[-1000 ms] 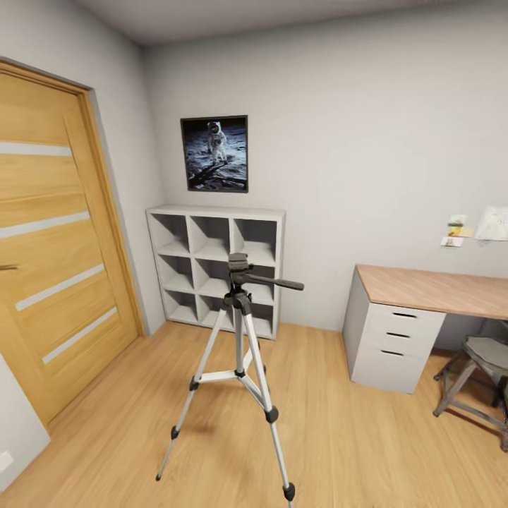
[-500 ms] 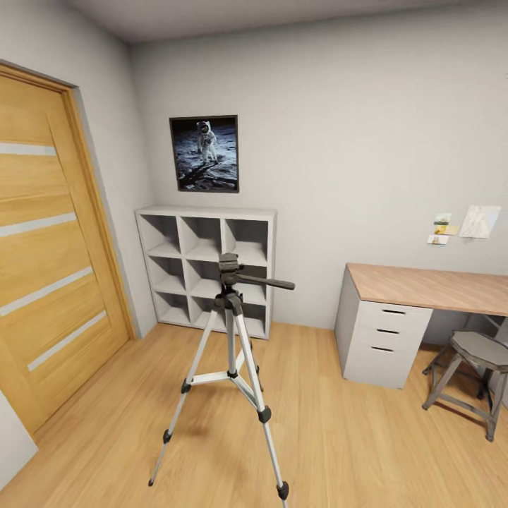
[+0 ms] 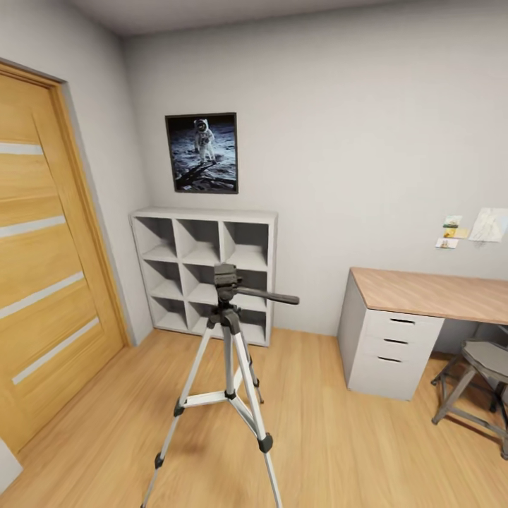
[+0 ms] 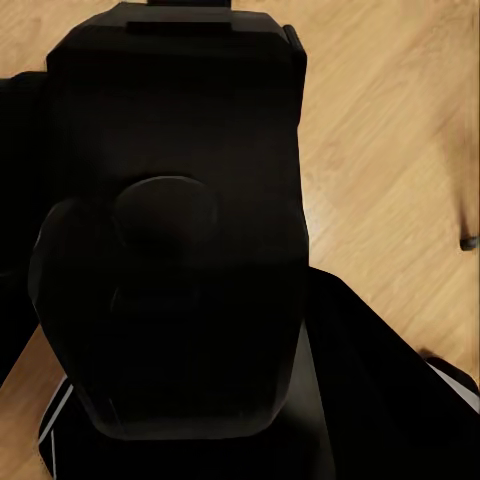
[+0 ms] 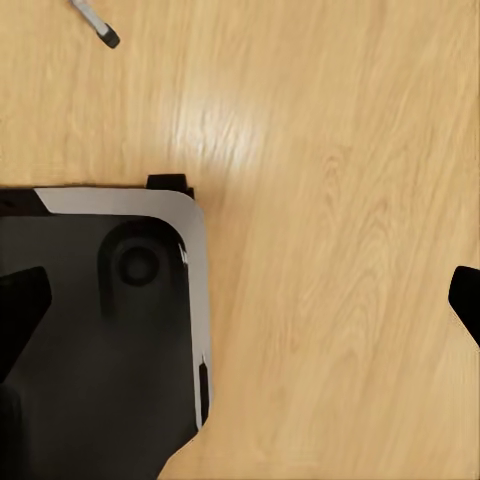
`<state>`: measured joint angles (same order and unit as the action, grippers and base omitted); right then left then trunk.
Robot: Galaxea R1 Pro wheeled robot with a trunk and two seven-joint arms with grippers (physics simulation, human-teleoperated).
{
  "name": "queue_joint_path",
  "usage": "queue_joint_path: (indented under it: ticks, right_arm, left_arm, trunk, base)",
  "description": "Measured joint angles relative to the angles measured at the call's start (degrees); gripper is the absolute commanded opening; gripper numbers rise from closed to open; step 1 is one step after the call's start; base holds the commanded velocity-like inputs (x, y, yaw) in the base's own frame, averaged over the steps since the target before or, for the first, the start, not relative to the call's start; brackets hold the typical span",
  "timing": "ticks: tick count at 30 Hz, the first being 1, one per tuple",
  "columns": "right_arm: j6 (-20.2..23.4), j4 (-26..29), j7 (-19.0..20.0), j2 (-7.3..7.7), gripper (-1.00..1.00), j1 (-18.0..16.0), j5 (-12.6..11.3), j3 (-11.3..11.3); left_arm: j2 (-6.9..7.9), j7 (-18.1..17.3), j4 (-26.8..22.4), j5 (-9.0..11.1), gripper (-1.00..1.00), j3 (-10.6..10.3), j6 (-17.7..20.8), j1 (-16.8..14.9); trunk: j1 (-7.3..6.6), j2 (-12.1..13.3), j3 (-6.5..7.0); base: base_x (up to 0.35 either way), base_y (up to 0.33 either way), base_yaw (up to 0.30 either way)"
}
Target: Attach the digital camera to the camera tripod in the bedroom.
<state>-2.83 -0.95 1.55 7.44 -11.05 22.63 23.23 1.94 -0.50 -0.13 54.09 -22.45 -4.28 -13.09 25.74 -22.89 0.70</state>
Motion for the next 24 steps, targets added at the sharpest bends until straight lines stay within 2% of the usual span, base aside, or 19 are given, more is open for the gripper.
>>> queue_joint_path:
  ticks: [7,24]
  right_arm:
    - [-0.01,0.0,-0.02,-0.01,1.0,0.0,-0.03,0.04]
    - [-0.03,0.0,-0.4,-0.11,1.0,0.0,-0.01,-0.05]
  left_arm:
    - [-0.01,0.0,0.0,0.01,-1.0,-0.02,0.0,0.0]
    - [-0.01,0.0,0.02,0.0,-1.0,-0.06,-0.01,0.0]
  trunk:
    - [0.02,0.01,0.0]
    - [0.03,0.01,0.0]
  base:
    - [0.093,0.0,0.0]
    - [0.006,0.0,0.0]
